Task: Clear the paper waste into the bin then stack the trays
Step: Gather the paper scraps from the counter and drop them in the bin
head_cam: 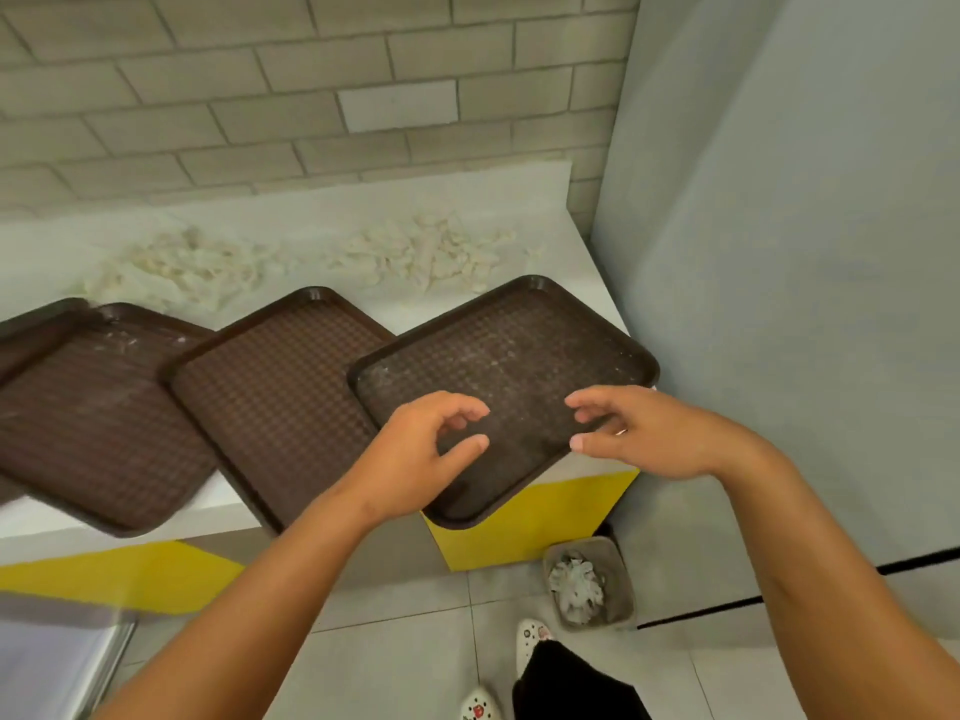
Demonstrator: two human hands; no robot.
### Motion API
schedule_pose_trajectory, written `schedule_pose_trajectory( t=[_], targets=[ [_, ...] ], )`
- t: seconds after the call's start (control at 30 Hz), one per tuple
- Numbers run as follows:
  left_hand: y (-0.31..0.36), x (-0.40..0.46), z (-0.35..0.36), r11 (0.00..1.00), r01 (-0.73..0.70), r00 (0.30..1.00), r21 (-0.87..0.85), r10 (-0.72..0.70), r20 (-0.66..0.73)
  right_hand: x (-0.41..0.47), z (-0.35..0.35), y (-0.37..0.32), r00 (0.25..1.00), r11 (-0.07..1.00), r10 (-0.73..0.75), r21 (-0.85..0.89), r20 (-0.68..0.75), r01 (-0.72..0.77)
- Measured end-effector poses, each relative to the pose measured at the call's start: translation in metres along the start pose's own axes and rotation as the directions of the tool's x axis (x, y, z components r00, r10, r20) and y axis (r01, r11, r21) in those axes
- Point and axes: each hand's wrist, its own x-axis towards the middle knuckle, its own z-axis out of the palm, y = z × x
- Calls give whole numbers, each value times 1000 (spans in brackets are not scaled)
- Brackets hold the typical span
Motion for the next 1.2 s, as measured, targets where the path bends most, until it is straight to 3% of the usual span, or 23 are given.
schedule_pose_trajectory(
  t=[0.23,0.53,0.83,1.0,1.2],
  targets=[
    [-25,96,-47,987,-18,1000,161,14,25,69,-69,-29,997,987,-26,-154,74,37],
    [-75,249,-64,963,103,978,251,-144,150,184,-146,-45,994,971,-103,-212,39,109],
    [-125,345,-39,910,187,930,370,-285,232,312,-168,-16,996,952,69,-301,63,-47],
    [-146,372,-22,863,92,914,497,-271,302,358,-159,10,990,937,129,-333,52,-104],
    [-159,380,3,806,-35,893,591,-240,380,394,-145,35,992,916,106,-380,-73,-125]
  ],
)
